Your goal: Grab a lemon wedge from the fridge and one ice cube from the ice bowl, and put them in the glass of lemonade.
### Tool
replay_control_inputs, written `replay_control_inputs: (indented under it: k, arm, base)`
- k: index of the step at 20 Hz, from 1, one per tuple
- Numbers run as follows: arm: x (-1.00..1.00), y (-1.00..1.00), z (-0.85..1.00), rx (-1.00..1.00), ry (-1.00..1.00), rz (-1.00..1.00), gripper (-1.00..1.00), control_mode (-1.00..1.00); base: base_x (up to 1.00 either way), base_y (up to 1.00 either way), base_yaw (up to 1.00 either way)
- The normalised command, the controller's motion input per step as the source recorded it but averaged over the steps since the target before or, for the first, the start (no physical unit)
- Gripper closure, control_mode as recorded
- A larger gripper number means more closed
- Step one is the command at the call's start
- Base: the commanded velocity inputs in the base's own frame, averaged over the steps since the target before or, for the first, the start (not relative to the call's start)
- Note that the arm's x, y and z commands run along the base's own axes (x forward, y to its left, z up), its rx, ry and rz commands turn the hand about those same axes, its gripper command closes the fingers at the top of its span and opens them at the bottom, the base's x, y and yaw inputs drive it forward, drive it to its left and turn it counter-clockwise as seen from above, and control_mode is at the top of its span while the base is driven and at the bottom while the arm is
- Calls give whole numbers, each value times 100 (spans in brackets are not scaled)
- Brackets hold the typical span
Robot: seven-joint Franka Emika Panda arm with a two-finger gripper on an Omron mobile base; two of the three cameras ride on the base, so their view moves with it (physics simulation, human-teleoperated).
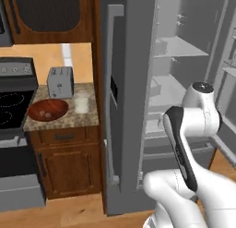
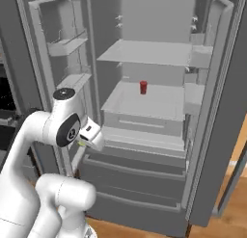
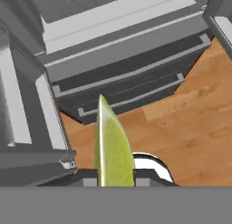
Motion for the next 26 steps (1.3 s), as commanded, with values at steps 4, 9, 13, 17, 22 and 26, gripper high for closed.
replay_control_inputs:
  k: [4, 9, 13, 17, 22, 26]
  arm:
    - [0, 0, 0, 0, 0, 0, 100, 100]
    - [0, 0, 0, 0, 0, 0, 100, 100]
    - [0, 0, 0, 0, 0, 0, 100, 100]
    - [0, 0, 0, 0, 0, 0, 100, 100]
    - [0, 0, 0, 0, 0, 0, 100, 100]
    - [0, 0, 0, 0, 0, 0, 100, 100]
  base:
    - [-94, 100, 31]
    - [-17, 100, 23]
    - [99, 62, -4]
    - [100, 1, -19]
    - [100, 40, -14]
    - [100, 43, -21]
